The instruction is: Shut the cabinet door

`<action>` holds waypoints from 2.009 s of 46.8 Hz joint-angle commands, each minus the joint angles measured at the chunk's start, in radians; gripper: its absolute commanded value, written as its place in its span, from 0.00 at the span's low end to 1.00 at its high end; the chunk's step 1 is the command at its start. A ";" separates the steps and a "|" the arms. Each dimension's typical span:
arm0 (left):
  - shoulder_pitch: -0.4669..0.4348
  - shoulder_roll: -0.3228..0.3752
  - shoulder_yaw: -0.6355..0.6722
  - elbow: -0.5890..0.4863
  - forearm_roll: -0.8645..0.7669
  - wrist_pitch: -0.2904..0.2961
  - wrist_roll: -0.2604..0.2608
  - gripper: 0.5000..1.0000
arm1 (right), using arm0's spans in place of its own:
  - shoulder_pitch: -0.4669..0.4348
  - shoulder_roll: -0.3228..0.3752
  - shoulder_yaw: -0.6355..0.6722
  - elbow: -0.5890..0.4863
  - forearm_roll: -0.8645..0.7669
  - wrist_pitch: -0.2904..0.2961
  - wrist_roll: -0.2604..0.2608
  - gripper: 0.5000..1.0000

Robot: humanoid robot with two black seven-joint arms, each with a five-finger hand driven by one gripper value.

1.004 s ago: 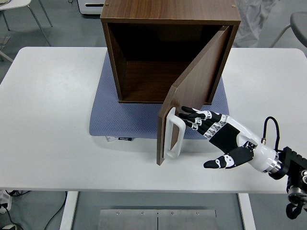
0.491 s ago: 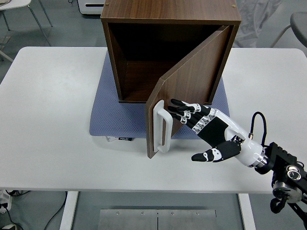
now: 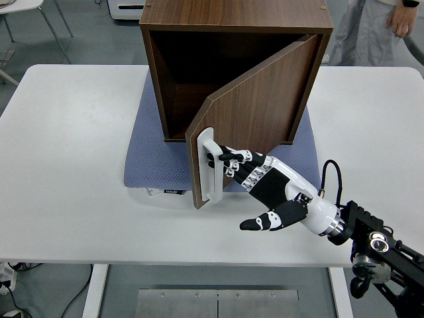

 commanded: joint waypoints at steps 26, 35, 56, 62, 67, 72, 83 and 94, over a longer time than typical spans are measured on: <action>0.000 0.000 0.000 -0.001 -0.001 0.001 0.000 1.00 | 0.067 0.077 0.000 -0.085 0.006 -0.099 0.000 1.00; 0.000 0.000 0.000 -0.001 0.001 0.000 0.000 1.00 | 0.082 0.115 0.001 -0.131 0.013 -0.144 0.000 1.00; 0.000 0.000 0.000 -0.001 -0.001 0.000 0.000 1.00 | 0.108 0.148 0.001 -0.151 0.016 -0.214 0.000 1.00; 0.000 0.000 0.000 -0.001 0.001 0.000 0.000 1.00 | 0.122 0.148 0.000 -0.151 0.025 -0.230 0.000 1.00; 0.000 0.000 0.000 -0.001 -0.001 0.000 0.002 1.00 | 0.128 0.149 0.000 -0.157 0.037 -0.274 0.000 1.00; 0.000 0.000 0.000 -0.001 -0.001 0.000 0.000 1.00 | 0.130 0.166 -0.002 -0.177 0.039 -0.294 0.000 1.00; 0.000 0.000 0.000 -0.001 -0.001 0.000 0.000 1.00 | 0.171 0.206 -0.058 -0.191 0.037 -0.296 0.000 1.00; 0.000 0.000 0.000 -0.001 -0.001 0.000 0.000 1.00 | 0.226 0.243 -0.100 -0.214 0.031 -0.296 0.000 1.00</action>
